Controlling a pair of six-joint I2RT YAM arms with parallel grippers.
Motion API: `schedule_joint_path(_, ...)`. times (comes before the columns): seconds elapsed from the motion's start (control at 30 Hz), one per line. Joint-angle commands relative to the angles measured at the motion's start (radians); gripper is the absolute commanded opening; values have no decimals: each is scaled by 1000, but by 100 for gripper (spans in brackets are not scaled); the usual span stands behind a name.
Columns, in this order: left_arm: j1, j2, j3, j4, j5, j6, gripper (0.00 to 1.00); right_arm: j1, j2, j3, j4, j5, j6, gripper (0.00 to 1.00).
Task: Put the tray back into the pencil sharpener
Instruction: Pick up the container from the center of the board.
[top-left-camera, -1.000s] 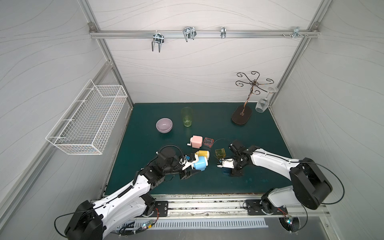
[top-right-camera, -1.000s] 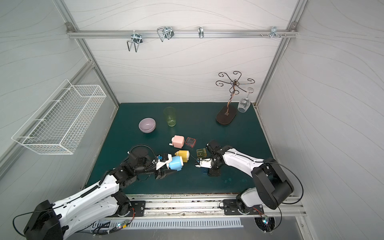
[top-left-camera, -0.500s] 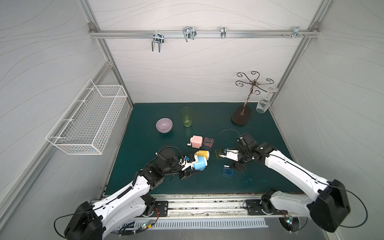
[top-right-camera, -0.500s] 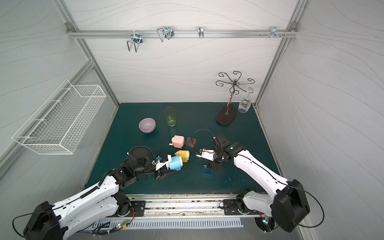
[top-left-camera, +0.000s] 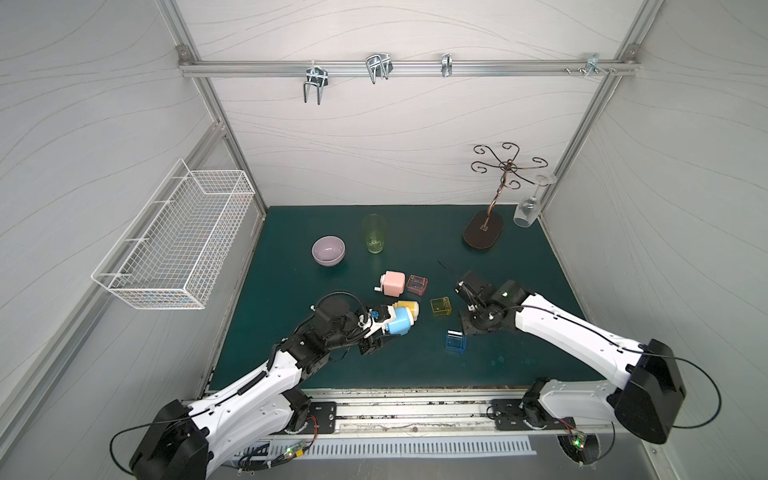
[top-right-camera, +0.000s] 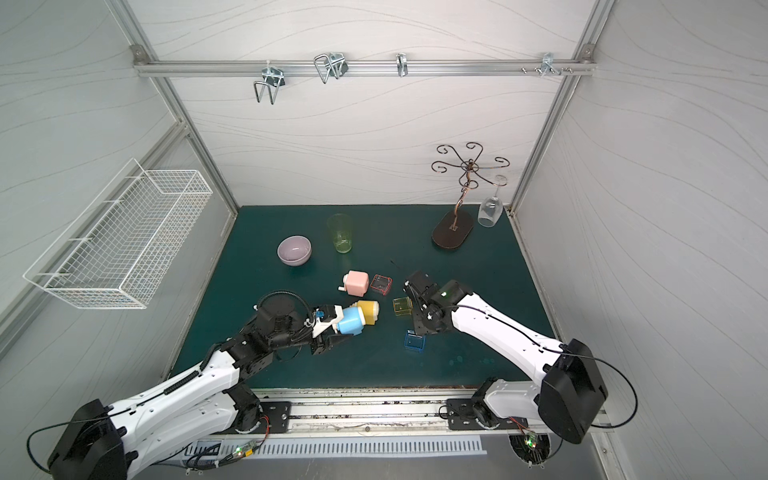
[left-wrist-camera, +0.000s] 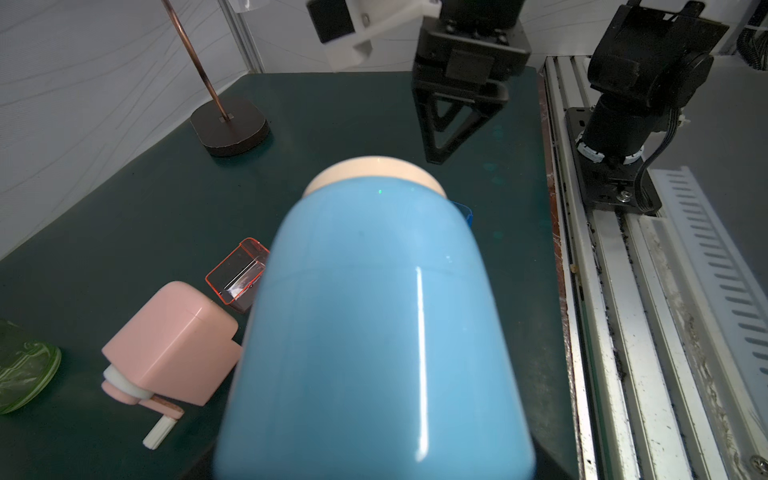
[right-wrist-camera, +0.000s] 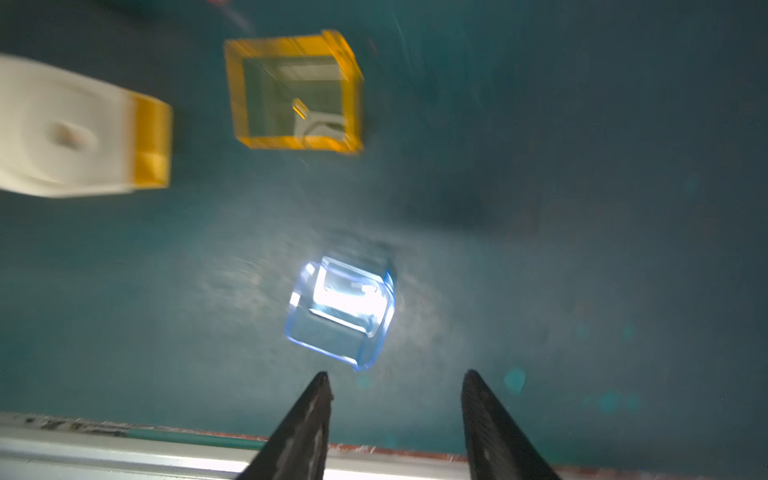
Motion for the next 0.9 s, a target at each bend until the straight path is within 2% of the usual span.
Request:
schedule_joint_path(0.0,4,6,7,103,10,-14,0,5,-27,-85,26,-22,207,45)
schedule_joint_path(0.3,3,24,27,94,11,-7,0,0,0,-204,245,-79,279,37)
schedule_joint_path(0.6,3,33,26,94,17,-7,0,-9,2,-211,262,-83,293,38)
schedule_joint_path(0.87,3,35,28,90,16,-9,0,-29,61,-203,284,-98,293,20)
